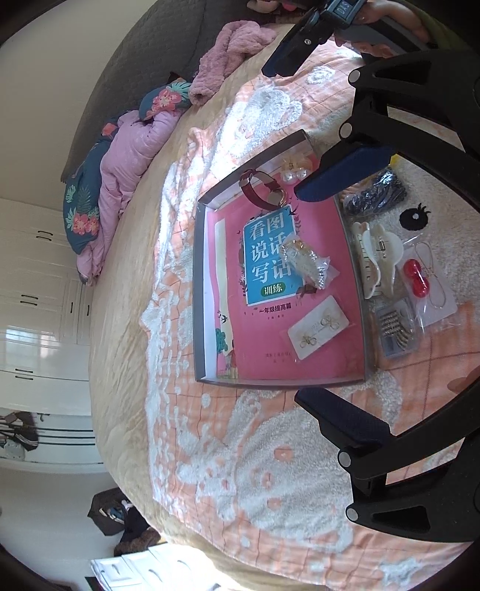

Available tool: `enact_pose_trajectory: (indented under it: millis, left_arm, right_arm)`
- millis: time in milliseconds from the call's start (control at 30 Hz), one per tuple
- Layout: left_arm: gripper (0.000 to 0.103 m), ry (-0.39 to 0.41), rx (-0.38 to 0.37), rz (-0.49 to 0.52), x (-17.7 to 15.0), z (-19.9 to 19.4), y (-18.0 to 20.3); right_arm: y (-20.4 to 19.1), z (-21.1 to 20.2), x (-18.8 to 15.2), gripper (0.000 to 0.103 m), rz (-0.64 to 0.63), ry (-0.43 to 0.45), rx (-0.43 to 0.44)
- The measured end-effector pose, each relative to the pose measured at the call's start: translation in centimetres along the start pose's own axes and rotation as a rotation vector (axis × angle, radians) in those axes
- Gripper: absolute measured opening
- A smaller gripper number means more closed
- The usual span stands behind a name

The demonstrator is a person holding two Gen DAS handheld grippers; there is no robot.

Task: Organize jewelry
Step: 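Withdraw both open tools from the box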

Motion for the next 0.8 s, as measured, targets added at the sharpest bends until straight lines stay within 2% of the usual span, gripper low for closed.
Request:
enact_pose_trajectory:
  millis: [500,800]
  left_arm:
    - [0.094,0.028,0.018,-0.048,-1.4,-3.8,-1.5]
    - [0.094,0.024,0.039,-0.054,-2.8,-5.0,-2.3]
  right_arm:
    - [-1.6,-2.9,0.9,0.098,-0.028,0.057,0.003]
    - [-3.1,-3.4,0.5,0.098,-0.055,0.049,0.027]
Point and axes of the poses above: each gripper's, at about its wrist camera, not at the fingertips, and z roughly the way its jaws point, y to its right, x to its top, the point moved 9 cm from there along z, roughly the way its jaws point, and after that the axes turned 7 degrees about x, right-handed, at the moved point
